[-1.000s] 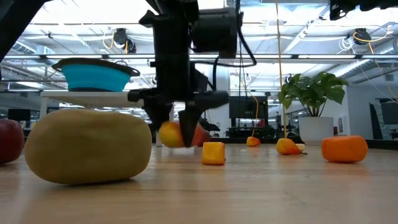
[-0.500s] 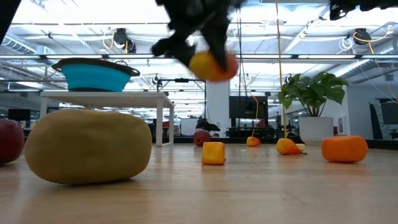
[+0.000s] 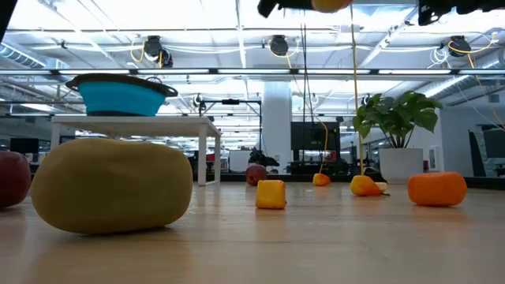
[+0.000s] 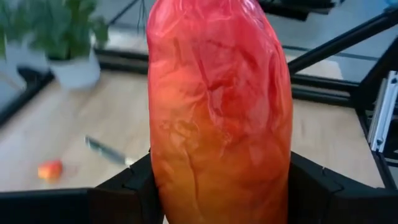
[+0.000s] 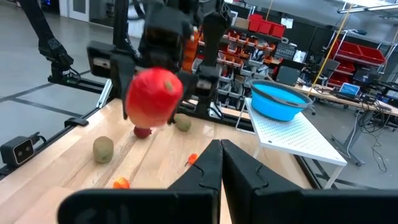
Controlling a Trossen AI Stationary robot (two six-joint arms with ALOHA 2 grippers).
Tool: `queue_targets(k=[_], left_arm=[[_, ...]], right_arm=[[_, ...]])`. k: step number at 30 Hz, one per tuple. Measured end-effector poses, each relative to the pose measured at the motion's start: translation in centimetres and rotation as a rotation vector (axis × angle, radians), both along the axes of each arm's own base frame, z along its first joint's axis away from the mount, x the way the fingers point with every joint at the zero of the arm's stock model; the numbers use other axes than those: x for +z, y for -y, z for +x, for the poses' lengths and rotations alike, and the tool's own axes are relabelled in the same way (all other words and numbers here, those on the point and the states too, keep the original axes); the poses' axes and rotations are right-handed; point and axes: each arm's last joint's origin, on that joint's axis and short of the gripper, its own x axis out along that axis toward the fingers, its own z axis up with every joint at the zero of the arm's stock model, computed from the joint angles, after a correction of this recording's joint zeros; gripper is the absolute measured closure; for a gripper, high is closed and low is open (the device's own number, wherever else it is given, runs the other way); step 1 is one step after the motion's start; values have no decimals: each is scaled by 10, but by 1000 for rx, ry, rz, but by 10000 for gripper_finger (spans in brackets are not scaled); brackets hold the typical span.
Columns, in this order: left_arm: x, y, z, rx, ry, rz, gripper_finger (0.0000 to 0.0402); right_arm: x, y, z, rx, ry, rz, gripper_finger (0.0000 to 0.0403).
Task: Pick & Place Fruit
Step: Put the orange mango into the blue strainer bowl on the shelf
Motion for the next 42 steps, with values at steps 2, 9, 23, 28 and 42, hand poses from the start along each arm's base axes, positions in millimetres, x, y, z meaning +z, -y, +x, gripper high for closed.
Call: queue_targets(k=[2, 9, 23, 28, 42], left_arm=[[3, 0, 2, -21, 29, 36, 164], [6, 0, 3, -31, 55, 56, 163], [26, -12, 11, 100, 306, -210, 163], [39, -22, 16, -51, 416, -352, 163], [77, -33, 9, -723, 685, -466, 163]], right_arm=[[0, 0, 0, 0, 1, 0, 403], [0, 0, 0, 0, 1, 0, 403], [0, 0, 0, 0, 0, 0, 403], [0, 0, 0, 0, 0, 0, 403], [0, 0, 0, 0, 0, 0, 403]])
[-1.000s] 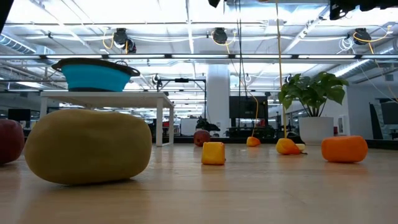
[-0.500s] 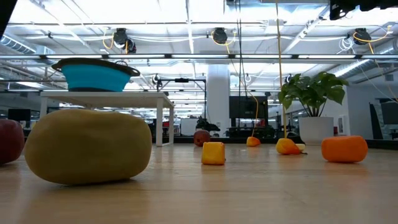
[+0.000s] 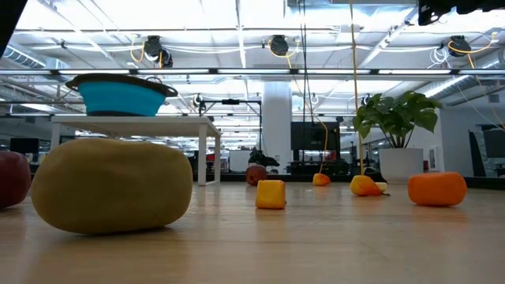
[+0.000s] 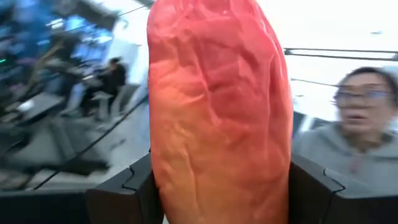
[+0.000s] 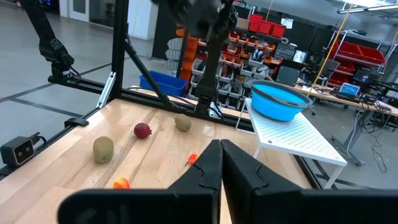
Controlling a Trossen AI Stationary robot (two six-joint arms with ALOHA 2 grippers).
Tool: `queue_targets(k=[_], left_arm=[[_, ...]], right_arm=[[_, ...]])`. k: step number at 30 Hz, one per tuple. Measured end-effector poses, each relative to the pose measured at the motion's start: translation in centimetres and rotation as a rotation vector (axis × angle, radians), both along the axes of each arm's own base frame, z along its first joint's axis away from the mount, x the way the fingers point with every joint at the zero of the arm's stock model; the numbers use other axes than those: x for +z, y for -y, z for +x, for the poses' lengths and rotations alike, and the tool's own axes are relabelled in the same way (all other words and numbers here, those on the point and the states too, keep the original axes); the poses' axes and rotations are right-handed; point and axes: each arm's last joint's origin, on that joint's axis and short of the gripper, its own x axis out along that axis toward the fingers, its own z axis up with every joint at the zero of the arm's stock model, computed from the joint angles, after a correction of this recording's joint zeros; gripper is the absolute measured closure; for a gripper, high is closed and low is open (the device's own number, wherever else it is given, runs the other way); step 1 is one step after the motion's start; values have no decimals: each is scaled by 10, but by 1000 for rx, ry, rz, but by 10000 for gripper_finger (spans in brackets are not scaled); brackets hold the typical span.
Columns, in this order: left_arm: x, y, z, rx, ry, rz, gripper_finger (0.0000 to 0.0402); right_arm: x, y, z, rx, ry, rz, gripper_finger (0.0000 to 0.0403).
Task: Pick & Place Fruit
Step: Put the orange mango into the blue strainer bowl on the shelf
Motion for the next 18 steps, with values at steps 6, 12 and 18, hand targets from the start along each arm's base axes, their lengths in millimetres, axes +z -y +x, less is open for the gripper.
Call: queue_targets(k=[6, 12, 18], left_arm=[[10, 4, -7, -95, 133, 23, 163], [12, 7, -8, -111, 138, 9, 163], [12, 10, -9, -114, 150, 14, 163]], right_arm=[[0, 0, 0, 0, 0, 2, 403], [0, 0, 0, -6, -4, 34, 403], [-12, 3, 7, -63, -9, 79, 403]])
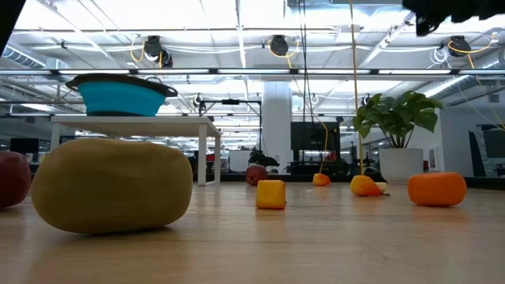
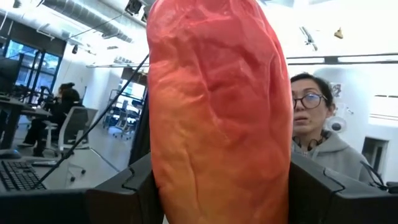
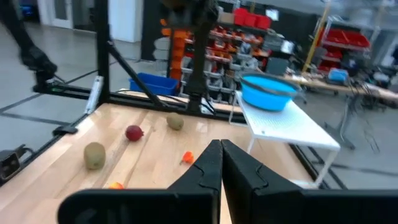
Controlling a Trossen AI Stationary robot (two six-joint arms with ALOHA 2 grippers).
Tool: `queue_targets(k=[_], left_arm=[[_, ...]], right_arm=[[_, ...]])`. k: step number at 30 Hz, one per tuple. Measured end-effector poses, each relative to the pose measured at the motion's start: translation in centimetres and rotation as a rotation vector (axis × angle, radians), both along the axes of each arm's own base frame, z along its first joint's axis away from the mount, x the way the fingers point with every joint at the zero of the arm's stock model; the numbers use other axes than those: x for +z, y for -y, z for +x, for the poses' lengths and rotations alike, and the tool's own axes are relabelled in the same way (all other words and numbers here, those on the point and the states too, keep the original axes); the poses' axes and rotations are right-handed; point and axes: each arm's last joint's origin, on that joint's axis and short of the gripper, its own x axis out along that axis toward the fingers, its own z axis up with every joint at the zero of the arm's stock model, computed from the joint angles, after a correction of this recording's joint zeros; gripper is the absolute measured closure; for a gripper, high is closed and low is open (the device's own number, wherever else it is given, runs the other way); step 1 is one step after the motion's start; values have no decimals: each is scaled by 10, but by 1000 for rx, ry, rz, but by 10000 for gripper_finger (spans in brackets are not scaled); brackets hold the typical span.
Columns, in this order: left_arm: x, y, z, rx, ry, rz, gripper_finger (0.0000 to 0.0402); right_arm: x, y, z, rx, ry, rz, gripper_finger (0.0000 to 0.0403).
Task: Pick & Place Fruit
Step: Put the orange mango into the blue strainer bowl on the shelf
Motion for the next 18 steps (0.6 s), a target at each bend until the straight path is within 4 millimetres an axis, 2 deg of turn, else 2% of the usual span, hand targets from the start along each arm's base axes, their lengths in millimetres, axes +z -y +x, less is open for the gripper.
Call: queue_targets(k=[8, 18], left_arm=[[3, 0, -2, -22, 35, -3, 163], [8, 0, -6, -57, 88, -3, 163]], right_arm=[[-31, 3, 16, 3, 78, 22, 403], [-52, 2, 13, -1, 125, 46, 403]])
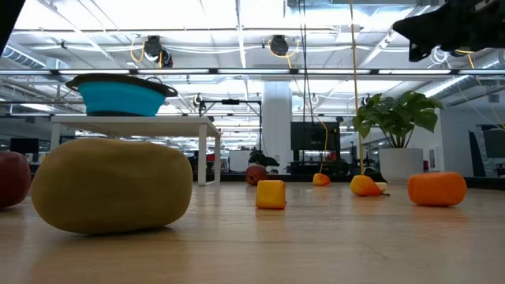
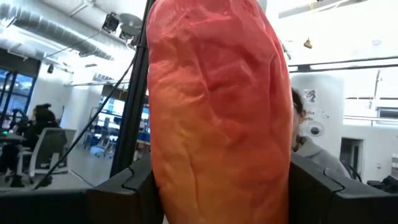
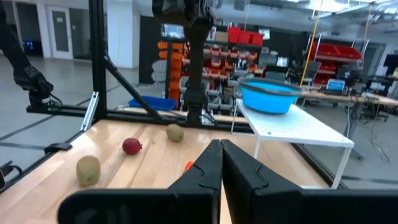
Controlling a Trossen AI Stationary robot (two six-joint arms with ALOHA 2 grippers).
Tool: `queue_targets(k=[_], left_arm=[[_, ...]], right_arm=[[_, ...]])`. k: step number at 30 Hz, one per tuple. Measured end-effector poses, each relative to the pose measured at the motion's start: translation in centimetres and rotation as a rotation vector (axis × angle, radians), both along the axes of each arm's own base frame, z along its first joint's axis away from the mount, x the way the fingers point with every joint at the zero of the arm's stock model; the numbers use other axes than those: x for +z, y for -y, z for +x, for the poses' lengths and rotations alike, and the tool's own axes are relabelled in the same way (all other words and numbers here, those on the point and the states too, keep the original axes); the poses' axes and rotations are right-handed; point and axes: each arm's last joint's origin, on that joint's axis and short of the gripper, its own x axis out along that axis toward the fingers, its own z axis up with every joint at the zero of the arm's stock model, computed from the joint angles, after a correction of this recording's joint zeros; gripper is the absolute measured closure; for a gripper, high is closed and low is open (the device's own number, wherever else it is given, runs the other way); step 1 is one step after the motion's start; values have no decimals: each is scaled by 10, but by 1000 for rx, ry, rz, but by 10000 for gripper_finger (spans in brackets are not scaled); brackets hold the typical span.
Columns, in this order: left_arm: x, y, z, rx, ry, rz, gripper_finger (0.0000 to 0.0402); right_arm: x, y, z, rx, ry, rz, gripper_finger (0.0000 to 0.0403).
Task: Pick & Place Fruit
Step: Put the orange mango into the blue strainer bowl on the shelf
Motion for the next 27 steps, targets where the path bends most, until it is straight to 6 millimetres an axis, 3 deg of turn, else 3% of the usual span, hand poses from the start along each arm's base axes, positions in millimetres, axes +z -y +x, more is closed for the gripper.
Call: queue_targets(k=[11, 19, 27], left_arm=[[-2, -1, 3, 29, -66, -52, 163], [-32, -13, 21, 330, -463, -174, 163], [-62, -45, 24, 637, -818, -212, 163]], right_arm=[[-10, -1, -3, 2, 42, 11, 403], [-10, -1, -3, 3, 40, 9, 403], [-11, -1, -3, 6, 34, 9, 403]])
